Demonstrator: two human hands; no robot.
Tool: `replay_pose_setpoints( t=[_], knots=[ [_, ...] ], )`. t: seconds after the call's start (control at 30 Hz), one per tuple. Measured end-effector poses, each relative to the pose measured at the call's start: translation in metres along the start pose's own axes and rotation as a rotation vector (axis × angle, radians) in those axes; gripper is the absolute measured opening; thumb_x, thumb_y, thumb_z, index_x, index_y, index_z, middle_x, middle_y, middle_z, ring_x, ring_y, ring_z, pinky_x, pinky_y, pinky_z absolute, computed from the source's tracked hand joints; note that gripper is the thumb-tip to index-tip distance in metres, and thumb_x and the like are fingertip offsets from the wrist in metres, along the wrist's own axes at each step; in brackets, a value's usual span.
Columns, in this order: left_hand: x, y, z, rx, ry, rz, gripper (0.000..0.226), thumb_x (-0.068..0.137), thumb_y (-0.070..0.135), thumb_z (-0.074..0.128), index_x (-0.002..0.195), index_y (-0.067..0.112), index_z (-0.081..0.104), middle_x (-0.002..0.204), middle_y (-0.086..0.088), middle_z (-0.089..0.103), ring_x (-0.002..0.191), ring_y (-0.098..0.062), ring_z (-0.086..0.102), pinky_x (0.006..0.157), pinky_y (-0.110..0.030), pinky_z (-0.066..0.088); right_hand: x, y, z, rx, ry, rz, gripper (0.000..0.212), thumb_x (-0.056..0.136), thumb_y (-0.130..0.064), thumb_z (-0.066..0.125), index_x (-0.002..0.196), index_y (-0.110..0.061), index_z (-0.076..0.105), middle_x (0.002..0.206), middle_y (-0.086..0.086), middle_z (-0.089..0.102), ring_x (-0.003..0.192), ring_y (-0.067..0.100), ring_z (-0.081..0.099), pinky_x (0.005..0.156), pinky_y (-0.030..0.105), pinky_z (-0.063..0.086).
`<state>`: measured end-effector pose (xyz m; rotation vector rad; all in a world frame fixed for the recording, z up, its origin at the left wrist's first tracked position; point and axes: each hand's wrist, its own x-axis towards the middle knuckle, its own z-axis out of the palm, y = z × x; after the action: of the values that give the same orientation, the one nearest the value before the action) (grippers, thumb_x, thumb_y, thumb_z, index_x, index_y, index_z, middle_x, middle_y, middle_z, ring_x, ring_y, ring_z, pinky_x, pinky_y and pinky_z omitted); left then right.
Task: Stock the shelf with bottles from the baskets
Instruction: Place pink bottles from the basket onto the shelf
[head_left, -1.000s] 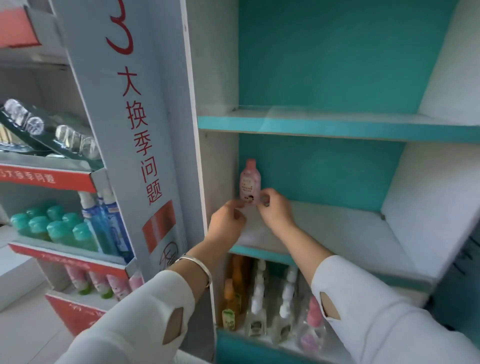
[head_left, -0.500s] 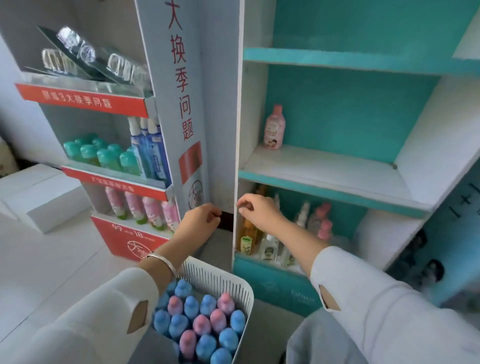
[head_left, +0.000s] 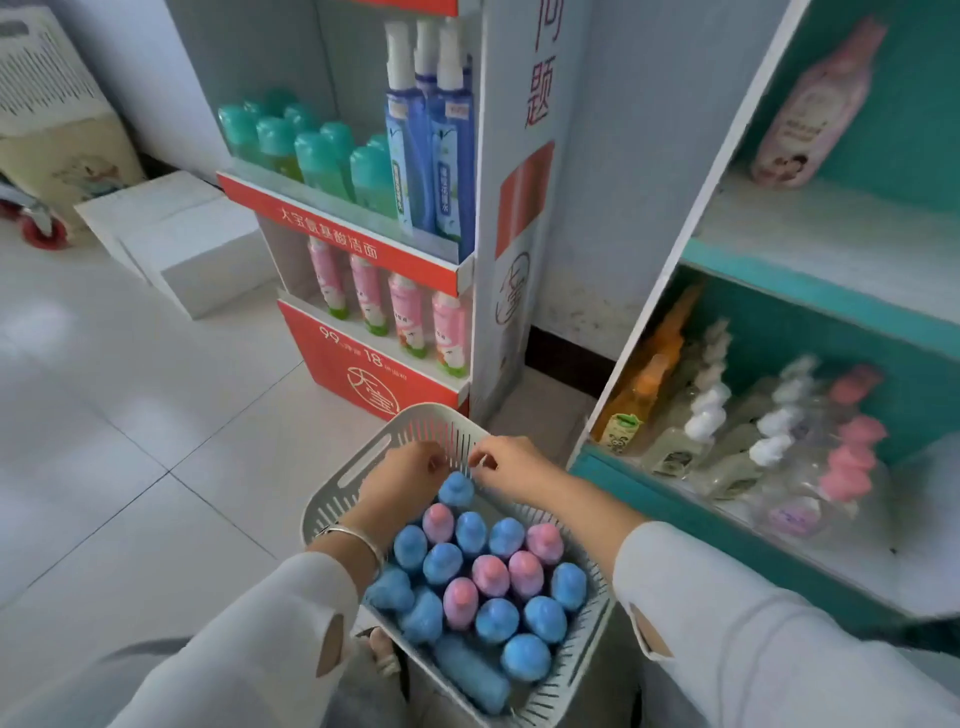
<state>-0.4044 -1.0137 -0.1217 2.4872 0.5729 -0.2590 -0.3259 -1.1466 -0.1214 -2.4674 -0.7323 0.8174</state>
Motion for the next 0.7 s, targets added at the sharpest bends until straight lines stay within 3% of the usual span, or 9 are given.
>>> replay_pose_setpoints(
  t=[0.1,0.2,0.23,0.3,0.4,0.53,0.7],
  knots=[
    [0.018,-0.024,0.023,-0.007,-0.033,-0.098,0.021,0.088,0.016,0.041,0.095,0.017,0.061,0.100,-0.005,0.063,0.091,-0.024,0.057,0.075,-0.030,0.043,0.029,0.003,0.034,-0.026,-0.096,0.018,0.021,0.088,-0.020,0.055,0.107,-0.021,0.063,0.111,0.002,0.065,0.099,0.019,0.060,0.089,0.031,0.048],
    [0.036,-0.039,0.037,-0.020,-0.076,-0.144,0.023,0.088,0.015,0.043,0.101,0.016,0.062,0.104,-0.007,0.064,0.097,-0.026,0.060,0.082,-0.032,0.046,0.054,0.009,0.069,-0.149,-0.127,0.013,0.009,0.082,-0.031,0.051,0.087,-0.027,0.057,0.100,0.002,0.063,0.089,0.022,0.060,0.083,0.036,0.048],
    [0.041,-0.043,0.041,-0.021,-0.080,-0.158,0.023,0.088,0.016,0.043,0.102,0.017,0.062,0.105,-0.007,0.064,0.098,-0.027,0.060,0.082,-0.033,0.046,0.063,0.014,0.081,-0.212,-0.117,-0.006,0.014,0.078,-0.035,0.048,0.085,-0.025,0.056,0.097,0.001,0.063,0.088,0.023,0.061,0.081,0.037,0.047],
    [0.047,-0.053,0.047,-0.042,-0.080,-0.194,0.023,0.089,0.018,0.043,0.101,0.018,0.062,0.106,-0.007,0.064,0.100,-0.027,0.060,0.084,-0.033,0.047,0.076,0.016,0.101,-0.279,-0.126,0.003,0.023,0.083,-0.035,0.045,0.096,-0.023,0.059,0.102,0.004,0.062,0.090,0.026,0.060,0.081,0.036,0.045],
    [0.052,-0.067,0.054,-0.073,-0.080,-0.238,0.022,0.090,0.017,0.041,0.099,0.017,0.062,0.106,-0.008,0.065,0.099,-0.027,0.059,0.084,-0.034,0.047,0.089,0.014,0.116,-0.409,-0.167,-0.046,0.030,0.097,-0.023,0.038,0.118,-0.012,0.057,0.125,0.011,0.054,0.115,0.030,0.054,0.091,0.038,0.044],
    [0.051,-0.078,0.057,-0.063,-0.073,-0.247,0.017,0.089,0.016,0.042,0.091,0.017,0.059,0.103,-0.008,0.065,0.096,-0.027,0.059,0.077,-0.031,0.044,0.099,0.012,0.124,-0.501,-0.144,-0.063,0.028,0.096,-0.012,0.040,0.117,-0.009,0.059,0.125,0.011,0.053,0.117,0.030,0.053,0.091,0.039,0.045],
    [0.044,-0.077,0.052,-0.047,-0.127,-0.224,0.027,0.091,0.015,0.042,0.112,0.016,0.059,0.113,-0.009,0.063,0.106,-0.026,0.058,0.090,-0.033,0.045,0.093,0.012,0.109,-0.467,-0.127,-0.075,0.024,0.092,-0.015,0.047,0.114,-0.008,0.056,0.124,0.013,0.047,0.116,0.033,0.050,0.091,0.041,0.043]
  ],
)
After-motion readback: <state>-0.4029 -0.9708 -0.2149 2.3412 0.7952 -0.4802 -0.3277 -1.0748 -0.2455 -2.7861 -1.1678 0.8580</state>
